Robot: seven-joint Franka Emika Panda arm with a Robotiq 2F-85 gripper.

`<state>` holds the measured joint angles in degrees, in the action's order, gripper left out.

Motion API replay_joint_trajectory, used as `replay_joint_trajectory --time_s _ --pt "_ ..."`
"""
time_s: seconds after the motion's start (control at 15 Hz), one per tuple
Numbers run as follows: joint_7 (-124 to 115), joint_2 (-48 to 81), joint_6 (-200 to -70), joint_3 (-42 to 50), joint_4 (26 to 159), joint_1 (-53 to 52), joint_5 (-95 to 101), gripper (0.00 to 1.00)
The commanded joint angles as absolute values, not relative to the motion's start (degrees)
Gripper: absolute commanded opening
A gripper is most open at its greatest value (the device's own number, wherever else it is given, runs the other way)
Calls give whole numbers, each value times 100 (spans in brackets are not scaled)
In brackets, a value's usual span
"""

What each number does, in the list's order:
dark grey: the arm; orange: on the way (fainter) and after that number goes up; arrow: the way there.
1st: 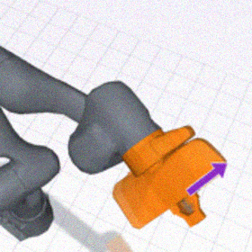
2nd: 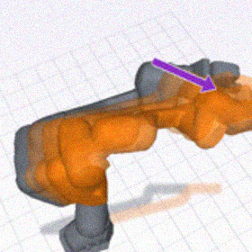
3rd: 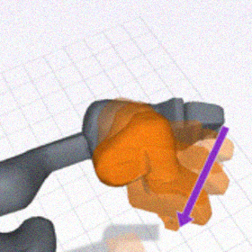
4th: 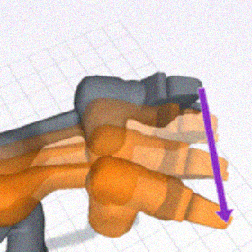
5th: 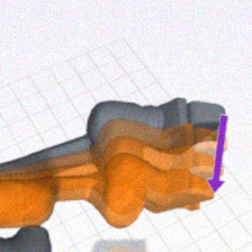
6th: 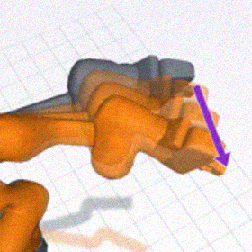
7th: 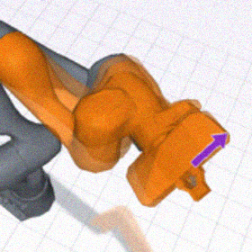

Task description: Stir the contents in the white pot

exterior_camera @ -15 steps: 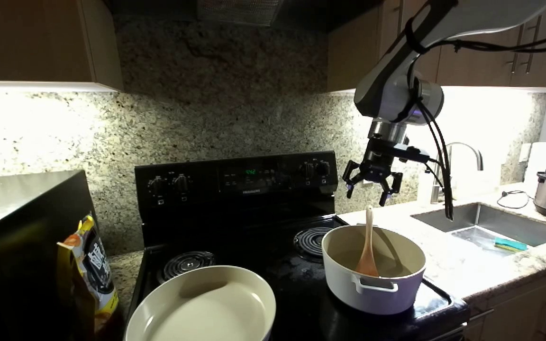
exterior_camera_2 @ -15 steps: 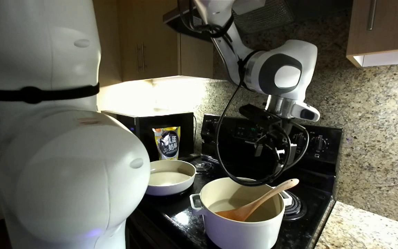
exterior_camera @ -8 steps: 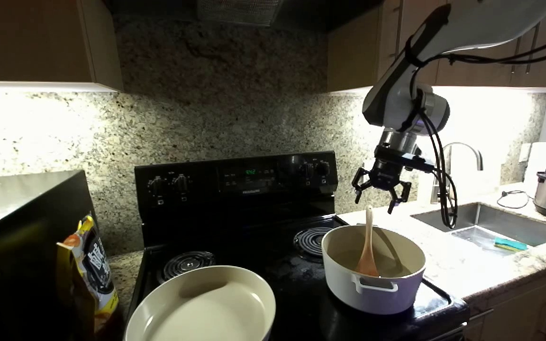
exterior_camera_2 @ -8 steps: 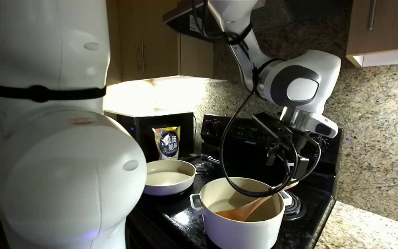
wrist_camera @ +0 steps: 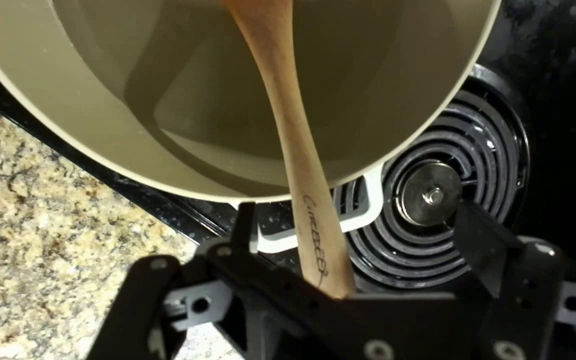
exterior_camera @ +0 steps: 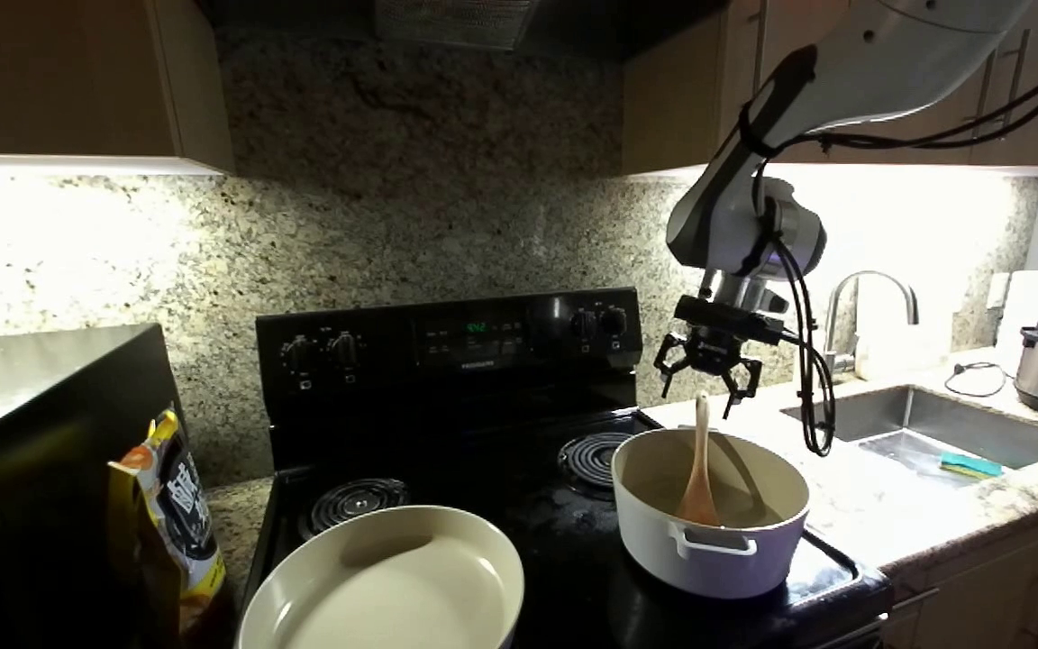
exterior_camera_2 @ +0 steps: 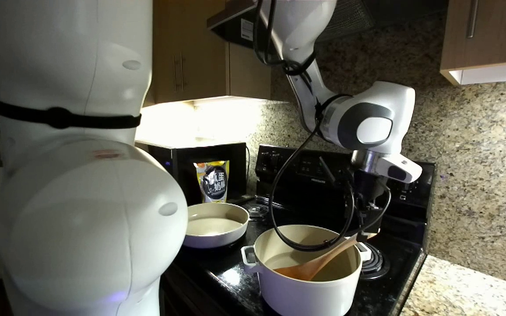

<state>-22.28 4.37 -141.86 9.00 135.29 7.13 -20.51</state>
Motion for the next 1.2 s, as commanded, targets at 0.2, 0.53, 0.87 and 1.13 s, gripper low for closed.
replay_joint_trajectory --time_s 0.2,0.53,0.87,1.13 --pt "-2687 1274 -14302 1316 12936 1049 -1812 97" --pt "-2456 1423 -14162 1259 12743 1102 -2000 90" --pt "-2137 999 -14235 1159 12979 1190 -2299 100" --pt "-2067 919 -13915 1158 13016 1167 -2291 100"
